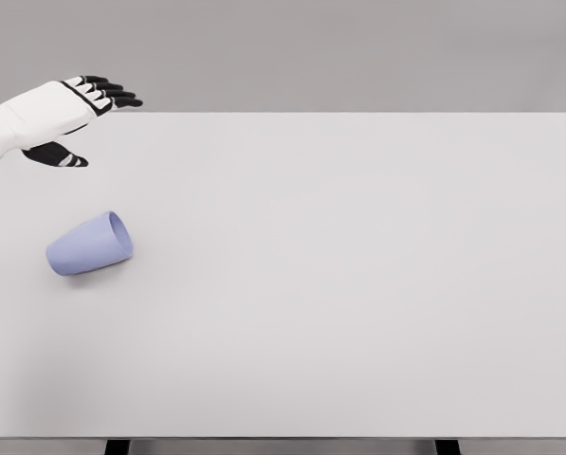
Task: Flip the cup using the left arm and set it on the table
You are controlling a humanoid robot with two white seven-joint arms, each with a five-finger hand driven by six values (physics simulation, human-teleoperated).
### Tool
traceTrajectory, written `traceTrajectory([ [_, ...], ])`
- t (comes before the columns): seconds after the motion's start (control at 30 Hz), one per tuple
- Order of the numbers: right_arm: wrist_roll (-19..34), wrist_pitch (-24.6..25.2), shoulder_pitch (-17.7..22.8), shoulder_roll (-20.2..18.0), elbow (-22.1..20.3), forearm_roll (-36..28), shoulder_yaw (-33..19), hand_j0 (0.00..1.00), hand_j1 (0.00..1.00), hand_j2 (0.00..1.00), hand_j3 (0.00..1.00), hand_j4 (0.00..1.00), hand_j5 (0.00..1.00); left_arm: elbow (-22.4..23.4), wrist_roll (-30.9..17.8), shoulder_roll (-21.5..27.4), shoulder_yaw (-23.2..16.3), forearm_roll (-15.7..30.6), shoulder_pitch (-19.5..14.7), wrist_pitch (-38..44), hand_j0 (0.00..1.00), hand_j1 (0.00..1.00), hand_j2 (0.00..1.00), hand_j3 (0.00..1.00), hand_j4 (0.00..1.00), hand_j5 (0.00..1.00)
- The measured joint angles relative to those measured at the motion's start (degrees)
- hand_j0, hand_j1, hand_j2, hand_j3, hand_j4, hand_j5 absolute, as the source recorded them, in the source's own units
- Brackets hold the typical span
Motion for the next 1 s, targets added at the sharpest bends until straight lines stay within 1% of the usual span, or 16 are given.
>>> traceTrajectory([
  [0.33,0.1,0.1,0.0,0.0,0.1,0.0,0.0,1.0,1.0,1.0,1.0,1.0,1.0,-0.2,-0.1,0.1,0.0,0.0,0.0,0.0,1.0,1.0,1.0,1.0,1.0,1.0],
  [0.6,0.1,0.1,0.0,0.0,0.1,0.0,0.0,1.0,1.0,1.0,1.0,1.0,1.0,0.0,-2.3,0.1,0.1,-0.1,0.0,0.0,1.0,1.0,1.0,1.0,1.0,1.0],
  [0.7,0.1,0.1,0.0,0.0,0.1,-0.1,0.0,1.0,1.0,1.0,1.0,1.0,1.0,0.1,-2.4,0.5,0.6,0.0,2.5,0.0,1.0,1.0,1.0,1.0,1.0,1.0],
  [0.83,0.1,0.1,0.0,0.0,0.1,-0.1,0.0,1.0,1.0,1.0,1.0,1.0,1.0,-0.3,-2.2,3.5,0.8,0.9,2.6,0.0,1.0,1.0,1.0,1.0,1.0,1.0],
  [0.9,0.1,0.1,0.0,0.0,0.1,-0.1,0.0,1.0,1.0,1.0,1.0,1.0,1.0,-1.0,-2.0,6.2,0.7,1.4,2.7,0.0,1.0,1.0,1.0,1.0,1.0,1.0],
  [0.93,0.1,0.1,0.0,0.0,0.1,-0.1,0.0,1.0,1.0,1.0,1.0,1.0,1.0,-1.7,-2.0,7.8,0.7,2.5,3.3,0.0,1.0,1.0,1.0,1.0,1.0,1.0],
  [0.97,0.1,0.1,0.0,0.0,0.1,-0.1,0.0,1.0,1.0,1.0,1.0,1.0,1.0,-2.2,-2.0,9.3,0.5,4.5,4.8,0.0,1.0,1.0,1.0,1.0,1.0,1.0],
  [1.0,0.1,0.1,0.0,0.0,0.1,-0.1,0.0,1.0,1.0,1.0,1.0,1.0,1.0,-2.6,-2.0,10.8,0.2,7.3,5.5,0.0,1.0,1.0,1.0,1.0,1.0,1.0],
])
